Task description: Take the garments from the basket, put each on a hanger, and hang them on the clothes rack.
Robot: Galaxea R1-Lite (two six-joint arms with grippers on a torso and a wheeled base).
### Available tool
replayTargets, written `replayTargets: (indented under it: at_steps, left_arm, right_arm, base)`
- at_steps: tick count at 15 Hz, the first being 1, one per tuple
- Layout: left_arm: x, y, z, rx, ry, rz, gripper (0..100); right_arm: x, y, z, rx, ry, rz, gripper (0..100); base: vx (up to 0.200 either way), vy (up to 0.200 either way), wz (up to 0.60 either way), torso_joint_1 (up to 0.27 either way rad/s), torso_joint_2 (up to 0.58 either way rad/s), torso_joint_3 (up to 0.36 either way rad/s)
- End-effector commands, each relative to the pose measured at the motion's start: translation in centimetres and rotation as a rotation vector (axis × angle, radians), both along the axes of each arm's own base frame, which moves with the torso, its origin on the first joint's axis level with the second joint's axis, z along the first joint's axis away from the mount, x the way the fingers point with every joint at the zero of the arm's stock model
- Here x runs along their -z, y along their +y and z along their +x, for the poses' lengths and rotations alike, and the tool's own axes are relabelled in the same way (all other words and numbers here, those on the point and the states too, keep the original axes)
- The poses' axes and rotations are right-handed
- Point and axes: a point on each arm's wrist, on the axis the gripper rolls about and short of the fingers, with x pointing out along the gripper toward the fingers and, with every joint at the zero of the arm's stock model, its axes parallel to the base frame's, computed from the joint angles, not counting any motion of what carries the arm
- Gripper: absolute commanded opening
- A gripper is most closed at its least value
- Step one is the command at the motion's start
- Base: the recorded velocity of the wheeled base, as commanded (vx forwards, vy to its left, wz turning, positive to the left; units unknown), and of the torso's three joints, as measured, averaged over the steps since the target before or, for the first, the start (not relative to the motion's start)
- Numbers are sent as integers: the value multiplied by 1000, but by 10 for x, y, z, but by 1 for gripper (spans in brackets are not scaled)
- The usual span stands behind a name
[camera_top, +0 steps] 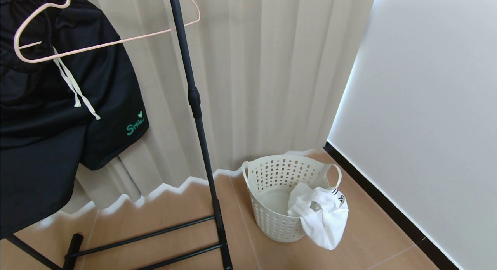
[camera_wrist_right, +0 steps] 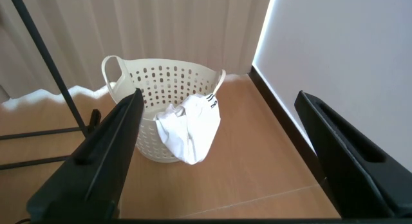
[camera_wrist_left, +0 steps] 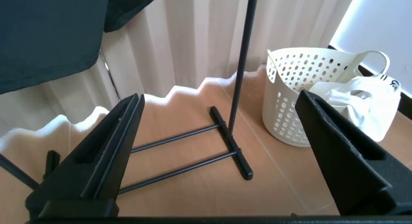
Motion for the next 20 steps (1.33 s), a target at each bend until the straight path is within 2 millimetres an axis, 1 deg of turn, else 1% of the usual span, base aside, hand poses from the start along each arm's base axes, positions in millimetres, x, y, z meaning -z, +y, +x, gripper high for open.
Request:
replayTargets:
  at_steps: [1, 6, 20]
  left_arm:
    - [0, 0, 0, 0, 0, 0, 100]
    - [0, 0, 0, 0, 1, 0, 100]
    - [0, 0, 0, 0, 1, 0, 100]
  right_arm:
    - [0, 0, 0, 0, 1, 0, 100]
    - [0, 0, 0, 0, 1, 0, 100]
    - [0, 0, 0, 0, 1, 0, 100]
  base:
    - [0, 0, 0, 0, 0, 0]
    - [0, 0, 0, 0, 2, -143]
    - [0, 0, 0, 4, 1, -198]
